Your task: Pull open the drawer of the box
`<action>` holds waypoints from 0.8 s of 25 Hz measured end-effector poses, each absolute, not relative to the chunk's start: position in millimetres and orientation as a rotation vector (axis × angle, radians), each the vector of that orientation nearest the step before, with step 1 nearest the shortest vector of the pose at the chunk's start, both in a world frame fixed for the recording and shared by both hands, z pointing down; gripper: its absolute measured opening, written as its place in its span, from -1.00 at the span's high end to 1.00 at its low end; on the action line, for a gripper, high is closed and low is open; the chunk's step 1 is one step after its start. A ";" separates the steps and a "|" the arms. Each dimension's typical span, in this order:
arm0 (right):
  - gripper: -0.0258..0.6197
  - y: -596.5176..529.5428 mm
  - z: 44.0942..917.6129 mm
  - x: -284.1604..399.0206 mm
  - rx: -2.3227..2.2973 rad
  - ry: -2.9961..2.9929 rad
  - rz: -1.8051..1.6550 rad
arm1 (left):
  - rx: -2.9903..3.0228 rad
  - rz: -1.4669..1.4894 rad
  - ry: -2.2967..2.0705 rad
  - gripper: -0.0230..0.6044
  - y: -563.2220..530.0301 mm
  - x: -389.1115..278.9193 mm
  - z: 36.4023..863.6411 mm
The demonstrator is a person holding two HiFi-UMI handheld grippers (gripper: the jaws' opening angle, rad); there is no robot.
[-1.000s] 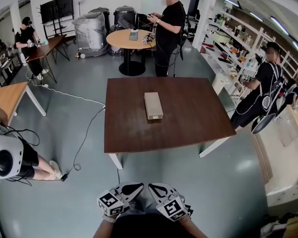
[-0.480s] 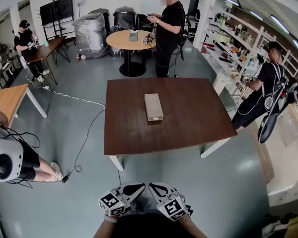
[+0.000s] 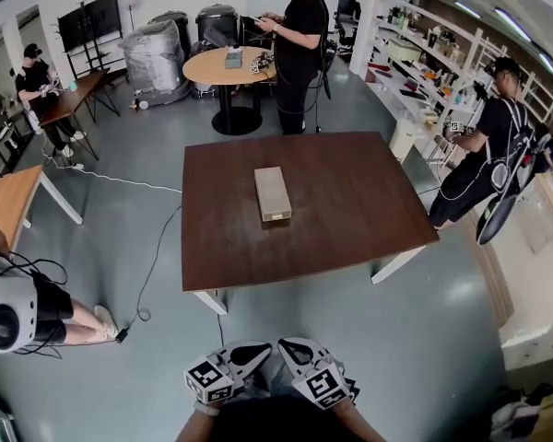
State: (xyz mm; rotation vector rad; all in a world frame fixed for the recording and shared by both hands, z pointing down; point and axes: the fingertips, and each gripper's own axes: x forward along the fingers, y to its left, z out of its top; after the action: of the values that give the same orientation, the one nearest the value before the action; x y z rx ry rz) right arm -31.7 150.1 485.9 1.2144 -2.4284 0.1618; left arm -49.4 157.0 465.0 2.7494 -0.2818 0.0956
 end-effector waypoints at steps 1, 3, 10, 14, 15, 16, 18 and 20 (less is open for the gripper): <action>0.96 148.1 489.9 -24.5 1.214 -2.432 0.175 | 2.747 0.099 -0.281 0.91 154.6 -41.7 466.5; 0.96 141.1 494.8 -9.5 1.210 -2.440 0.200 | 2.746 0.105 -0.288 0.91 146.8 -26.2 467.2; 0.96 96.6 484.8 55.4 1.218 -2.452 0.203 | 2.743 0.138 -0.299 0.91 110.6 36.1 462.7; 0.96 73.3 483.4 93.0 1.223 -2.447 0.189 | 2.753 0.136 -0.307 0.91 91.8 66.8 460.4; 0.96 68.5 485.0 101.9 1.223 -2.445 0.187 | 2.751 0.133 -0.312 0.91 88.1 73.5 461.6; 0.96 64.0 486.9 110.6 1.224 -2.443 0.187 | 2.749 0.134 -0.317 0.91 84.9 80.0 463.5; 0.96 56.0 488.3 127.7 1.229 -2.441 0.193 | 2.744 0.145 -0.324 0.91 79.7 92.7 465.2; 0.96 49.8 483.2 144.7 1.229 -2.434 0.199 | 2.736 0.158 -0.328 0.91 75.6 106.4 460.1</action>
State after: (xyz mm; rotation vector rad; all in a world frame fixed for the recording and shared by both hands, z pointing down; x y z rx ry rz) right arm 144.7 49.8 483.2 1.2288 -2.4340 0.1995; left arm 106.4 75.6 460.1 2.7363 -0.3279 0.1579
